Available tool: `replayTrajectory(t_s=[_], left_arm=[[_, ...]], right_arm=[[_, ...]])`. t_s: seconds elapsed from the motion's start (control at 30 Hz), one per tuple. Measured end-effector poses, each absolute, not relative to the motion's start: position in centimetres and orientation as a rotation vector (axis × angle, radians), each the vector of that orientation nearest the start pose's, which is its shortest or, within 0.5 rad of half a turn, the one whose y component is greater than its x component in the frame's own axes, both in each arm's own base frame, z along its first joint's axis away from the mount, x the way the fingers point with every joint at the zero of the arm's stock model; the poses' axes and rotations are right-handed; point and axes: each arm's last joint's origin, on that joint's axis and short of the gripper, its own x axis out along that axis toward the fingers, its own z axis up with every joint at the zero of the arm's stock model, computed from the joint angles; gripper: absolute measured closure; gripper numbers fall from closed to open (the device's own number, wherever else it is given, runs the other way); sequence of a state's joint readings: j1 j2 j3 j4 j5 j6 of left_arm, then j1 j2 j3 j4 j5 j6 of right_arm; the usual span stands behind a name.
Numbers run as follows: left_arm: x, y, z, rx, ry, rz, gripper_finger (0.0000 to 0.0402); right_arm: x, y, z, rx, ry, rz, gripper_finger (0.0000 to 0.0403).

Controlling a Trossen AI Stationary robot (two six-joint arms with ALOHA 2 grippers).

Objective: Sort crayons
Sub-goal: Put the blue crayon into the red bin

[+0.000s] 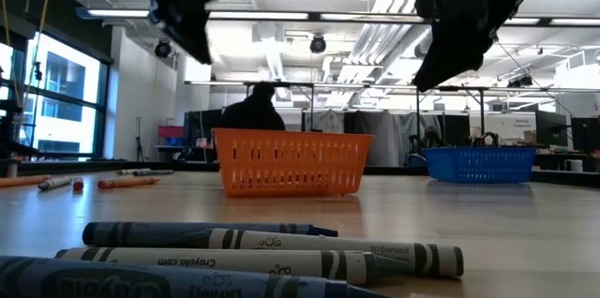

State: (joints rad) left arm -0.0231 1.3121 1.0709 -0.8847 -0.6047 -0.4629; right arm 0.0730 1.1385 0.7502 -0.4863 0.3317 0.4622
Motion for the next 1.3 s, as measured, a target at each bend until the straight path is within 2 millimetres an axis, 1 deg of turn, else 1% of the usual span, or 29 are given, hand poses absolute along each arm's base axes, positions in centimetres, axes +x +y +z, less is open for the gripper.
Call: replayTrajectory(t_s=[0.07,0.17,0.3,0.4,0.5,0.57,0.7,0.8,1.07,1.3], left_arm=[[23.9,2.7,26.9,-0.071,0.971,0.814,0.0298],[22.7,5.5,25.1,-0.102,1.051,0.915,0.0298],[20.3,9.3,22.0,-0.294,1.147,1.020,0.0298],[19.1,11.3,20.1,-0.397,1.144,1.024,0.0298],[18.5,12.7,19.0,-0.488,1.101,0.965,0.0298],[18.2,13.3,18.5,-0.522,1.089,0.928,0.0298],[17.6,14.1,18.0,-0.549,1.093,0.956,0.0298],[17.4,14.2,17.6,-0.575,1.105,0.945,0.0298],[17.6,14.3,16.6,-0.597,1.152,0.911,0.0298],[17.8,14.7,15.2,-0.600,1.220,0.905,0.0298]], right_arm=[[22.0,0.6,23.3,0.251,0.778,-0.440,0.0274],[22.0,0.6,23.3,0.249,0.774,-0.447,0.0274],[22.0,0.6,23.3,0.249,0.773,-0.447,0.0274],[22.0,0.6,23.3,0.232,0.777,-0.440,0.0274],[22.0,0.6,23.4,0.225,0.776,-0.437,0.0274],[22.0,0.6,23.4,0.225,0.776,-0.437,0.0274],[22.0,0.6,23.4,0.225,0.775,-0.437,0.0274],[22.0,0.6,23.4,0.225,0.775,-0.437,0.0274],[22.1,0.6,23.4,0.227,0.769,-0.436,0.0274],[22.1,0.6,23.4,0.227,0.768,-0.436,0.0274]])
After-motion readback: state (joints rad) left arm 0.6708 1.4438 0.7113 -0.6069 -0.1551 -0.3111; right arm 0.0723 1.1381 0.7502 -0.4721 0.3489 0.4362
